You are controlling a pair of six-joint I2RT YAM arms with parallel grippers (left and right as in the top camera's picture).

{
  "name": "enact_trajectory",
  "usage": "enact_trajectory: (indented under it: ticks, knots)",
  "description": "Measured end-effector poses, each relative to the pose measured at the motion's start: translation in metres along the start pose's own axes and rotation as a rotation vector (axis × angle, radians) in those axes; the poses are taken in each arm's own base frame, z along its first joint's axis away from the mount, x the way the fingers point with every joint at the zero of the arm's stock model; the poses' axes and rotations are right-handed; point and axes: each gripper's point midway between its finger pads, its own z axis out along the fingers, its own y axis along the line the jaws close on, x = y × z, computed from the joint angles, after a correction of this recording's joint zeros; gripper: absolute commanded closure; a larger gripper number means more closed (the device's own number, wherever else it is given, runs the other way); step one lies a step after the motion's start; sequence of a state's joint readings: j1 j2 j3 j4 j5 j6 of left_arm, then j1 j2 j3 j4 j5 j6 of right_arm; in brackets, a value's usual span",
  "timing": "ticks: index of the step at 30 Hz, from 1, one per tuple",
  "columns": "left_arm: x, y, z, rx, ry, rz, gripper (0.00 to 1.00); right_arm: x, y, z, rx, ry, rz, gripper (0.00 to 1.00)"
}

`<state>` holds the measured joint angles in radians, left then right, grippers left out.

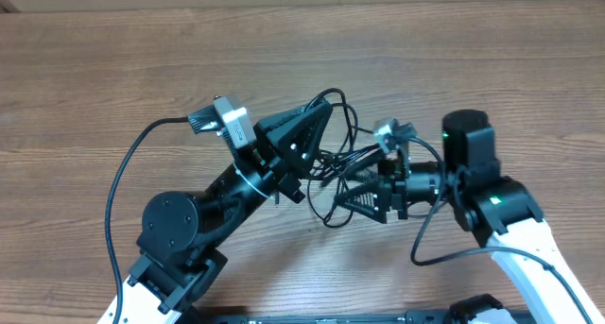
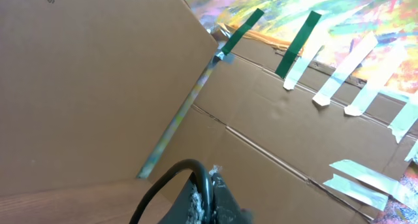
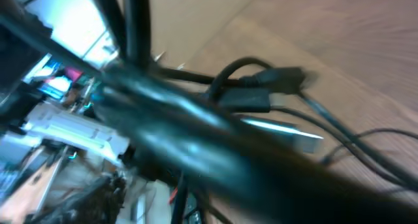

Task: Untangle cables
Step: 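Release the cables onto the table and pull both grippers apart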

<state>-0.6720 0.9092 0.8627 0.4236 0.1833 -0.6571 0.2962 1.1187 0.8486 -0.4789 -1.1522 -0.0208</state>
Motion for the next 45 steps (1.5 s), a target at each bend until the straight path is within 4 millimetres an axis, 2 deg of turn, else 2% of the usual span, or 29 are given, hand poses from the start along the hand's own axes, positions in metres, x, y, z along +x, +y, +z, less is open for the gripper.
enact_trajectory:
  ticks: [1,4,8,13,17,19,22,25,29,33,36,40,42,44,45]
  knots:
    - [0.000,0.000,0.000,0.001,-0.001,-0.002,0.96,0.003,0.002,0.004,-0.024,0.015,0.010,0.51]
    - [-0.001,0.004,0.002,-0.015,-0.011,-0.004,0.95,0.010,0.012,0.015,-0.079,0.051,0.005,0.95]
    - [-0.005,0.012,0.003,-0.058,-0.040,-0.019,0.96,0.015,0.021,0.022,-0.110,0.077,-0.001,0.96]
    - [-0.009,0.031,0.000,-0.156,-0.078,-0.024,0.96,0.016,0.012,0.023,-0.055,0.082,0.050,0.96]
    - [0.000,0.079,-0.013,-0.388,-0.052,0.002,0.96,0.023,0.000,0.022,0.019,0.098,0.113,0.96]
    - [0.012,0.116,-0.032,-0.583,-0.007,0.031,0.96,0.030,-0.013,0.019,0.111,0.111,0.150,0.96]
    - [0.026,0.154,-0.064,-0.820,0.051,0.086,0.96,0.027,-0.028,0.009,0.235,0.085,0.160,0.96]
    - [0.035,0.187,-0.111,-1.089,0.116,0.188,0.96,0.019,-0.037,-0.006,0.326,0.033,0.154,0.96]
    - [0.024,0.209,-0.167,-1.373,0.131,0.338,0.96,0.007,-0.045,-0.027,0.418,-0.045,0.165,0.96]
    - [0.000,0.225,-0.215,-1.596,0.104,0.418,0.96,-0.003,-0.050,-0.049,0.494,-0.124,0.183,0.96]
    - [-0.012,0.233,-0.241,-1.701,0.084,0.422,0.96,-0.007,-0.058,-0.069,0.574,-0.185,0.229,0.96]
    - [-0.013,0.241,-0.256,-1.741,0.107,0.375,0.94,-0.009,-0.064,-0.083,0.625,-0.226,0.252,0.96]
    - [-0.008,0.245,-0.255,-1.717,0.130,0.332,0.88,-0.010,-0.066,-0.086,0.639,-0.238,0.268,0.96]
    - [0.000,0.248,-0.251,-1.683,0.165,0.289,0.59,-0.010,-0.069,-0.088,0.654,-0.248,0.288,0.96]
    - [0.006,0.249,-0.247,-1.654,0.191,0.267,0.23,-0.010,-0.070,-0.089,0.664,-0.256,0.304,0.96]
